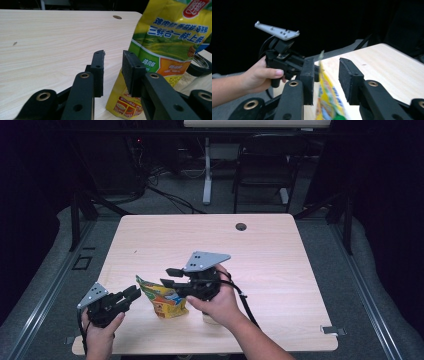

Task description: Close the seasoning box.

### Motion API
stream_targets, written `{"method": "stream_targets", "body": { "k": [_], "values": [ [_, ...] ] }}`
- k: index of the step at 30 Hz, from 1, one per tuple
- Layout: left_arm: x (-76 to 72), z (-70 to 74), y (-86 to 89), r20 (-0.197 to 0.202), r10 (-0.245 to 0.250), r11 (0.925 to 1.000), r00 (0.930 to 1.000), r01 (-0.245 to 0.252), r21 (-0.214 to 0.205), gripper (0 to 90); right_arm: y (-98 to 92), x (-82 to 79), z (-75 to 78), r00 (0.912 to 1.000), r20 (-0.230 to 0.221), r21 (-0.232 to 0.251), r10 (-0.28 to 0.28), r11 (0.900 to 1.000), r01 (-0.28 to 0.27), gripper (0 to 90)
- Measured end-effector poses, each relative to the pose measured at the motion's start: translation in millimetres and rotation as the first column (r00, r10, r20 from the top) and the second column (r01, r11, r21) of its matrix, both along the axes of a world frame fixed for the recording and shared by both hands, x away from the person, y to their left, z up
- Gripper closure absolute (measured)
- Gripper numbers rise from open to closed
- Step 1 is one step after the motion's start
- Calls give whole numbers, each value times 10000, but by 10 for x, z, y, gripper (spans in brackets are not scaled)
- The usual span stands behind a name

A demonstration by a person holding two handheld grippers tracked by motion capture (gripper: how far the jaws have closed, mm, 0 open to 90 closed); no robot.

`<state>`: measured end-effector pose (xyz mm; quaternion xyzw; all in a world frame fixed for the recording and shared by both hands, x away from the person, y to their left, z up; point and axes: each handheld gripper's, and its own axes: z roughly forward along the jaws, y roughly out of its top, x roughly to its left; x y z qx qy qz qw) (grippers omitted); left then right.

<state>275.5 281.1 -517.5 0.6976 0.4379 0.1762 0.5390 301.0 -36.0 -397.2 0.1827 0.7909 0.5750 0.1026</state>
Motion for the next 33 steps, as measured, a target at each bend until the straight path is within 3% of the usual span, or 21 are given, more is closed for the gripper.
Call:
{"method": "stream_targets", "body": {
  "k": [2, 5, 7, 11, 15, 20, 27, 33],
  "values": [
    [3, 3, 19, -26, 116, 9999, 9999, -116, 4, 694, -148, 43, 32, 9987, 107, 32, -504, 9987, 504, 651],
    [11, 4, 46, -49, 348, 9991, 9994, -349, -227, 677, -406, 143, 29, 9899, 103, 155, -1417, 9898, 1416, 681],
    [19, 11, 61, -23, 413, 9988, 9991, -414, -262, 676, -571, 196, -1, 9741, 356, -51, -2234, 9746, 2237, 732],
    [41, 16, 71, -38, 477, 9985, 9989, -477, -281, 675, -852, 297, -103, 9419, 247, -179, -3351, 9419, 3355, 834],
    [53, 2, 67, -65, 477, 9985, 9988, -479, -258, 674, -1035, 361, -216, 9195, -18, -308, -3931, 9191, 3928, 900],
    [48, -1, 78, -58, 517, 9983, 9986, -518, -270, 674, -1134, 399, -367, 9142, -397, -648, -4034, 9140, 4005, 900],
    [47, -1, 84, -70, 535, 9982, 9985, -537, -276, 672, -1136, 363, -539, 9221, -730, -899, -3800, 9233, 3734, 900],
    [48, -7, 81, -84, 555, 9981, 9984, -557, -274, 672, -1151, 363, -622, 9155, -915, -854, -3918, 9190, 3848, 900]
  ]
}}
